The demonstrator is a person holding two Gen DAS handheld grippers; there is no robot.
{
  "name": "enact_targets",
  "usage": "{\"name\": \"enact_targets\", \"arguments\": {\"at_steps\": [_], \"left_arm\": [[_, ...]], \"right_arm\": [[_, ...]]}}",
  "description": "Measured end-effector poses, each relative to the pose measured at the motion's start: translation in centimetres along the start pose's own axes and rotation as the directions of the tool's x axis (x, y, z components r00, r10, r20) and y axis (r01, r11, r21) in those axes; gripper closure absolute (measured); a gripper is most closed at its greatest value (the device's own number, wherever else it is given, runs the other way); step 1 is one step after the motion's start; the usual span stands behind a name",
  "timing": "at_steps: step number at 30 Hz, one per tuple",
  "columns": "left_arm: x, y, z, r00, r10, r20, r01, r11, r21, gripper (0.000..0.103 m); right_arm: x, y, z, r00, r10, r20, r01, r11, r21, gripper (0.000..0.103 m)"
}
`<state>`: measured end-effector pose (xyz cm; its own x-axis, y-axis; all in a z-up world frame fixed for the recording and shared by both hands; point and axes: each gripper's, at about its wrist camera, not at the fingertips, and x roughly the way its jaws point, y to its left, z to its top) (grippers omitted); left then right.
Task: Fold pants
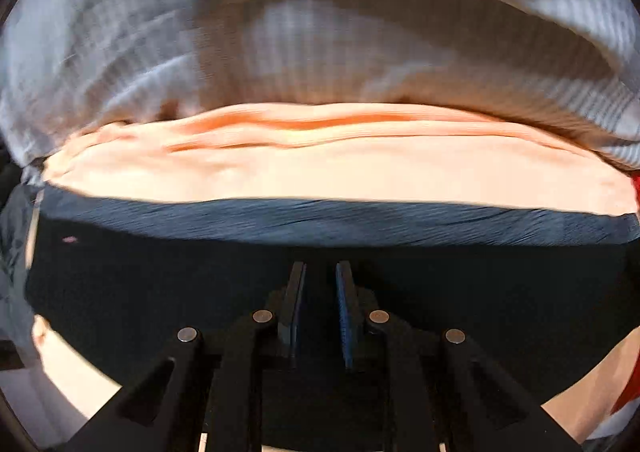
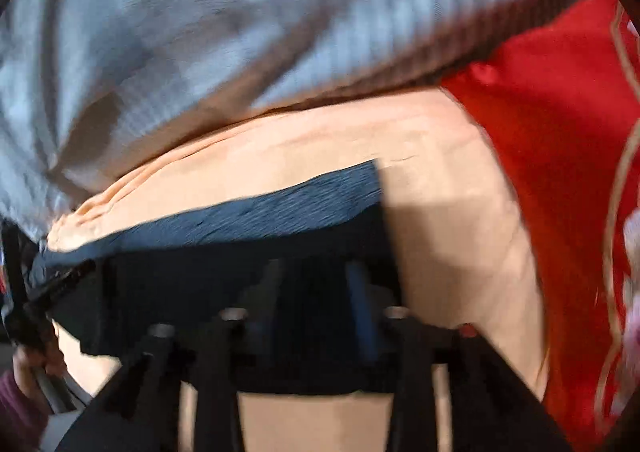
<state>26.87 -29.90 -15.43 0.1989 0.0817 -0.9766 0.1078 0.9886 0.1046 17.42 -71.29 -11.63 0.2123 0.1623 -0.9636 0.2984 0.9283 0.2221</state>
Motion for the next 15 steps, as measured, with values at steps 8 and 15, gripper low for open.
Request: {"name": "enact_targets", "arguments": {"at_steps": [8, 15], "left_arm": [[2.8, 12.6, -0.8, 0.988, 0.150, -0.025, -0.151, 0.986, -0.077, 0.087], [7.2, 17.6, 3.3, 0.991, 0.131, 0.005, -0.130, 0.989, -0.073, 0.087]], "right_arm": [[2.5, 13.2, -5.2, 0.996, 0.082, -0.041, -0.088, 0.980, -0.176, 0.049], [7.7, 18.3, -8.7, 0.998, -0.002, -0.059, -0.008, 0.985, -0.171, 0.050]]}}
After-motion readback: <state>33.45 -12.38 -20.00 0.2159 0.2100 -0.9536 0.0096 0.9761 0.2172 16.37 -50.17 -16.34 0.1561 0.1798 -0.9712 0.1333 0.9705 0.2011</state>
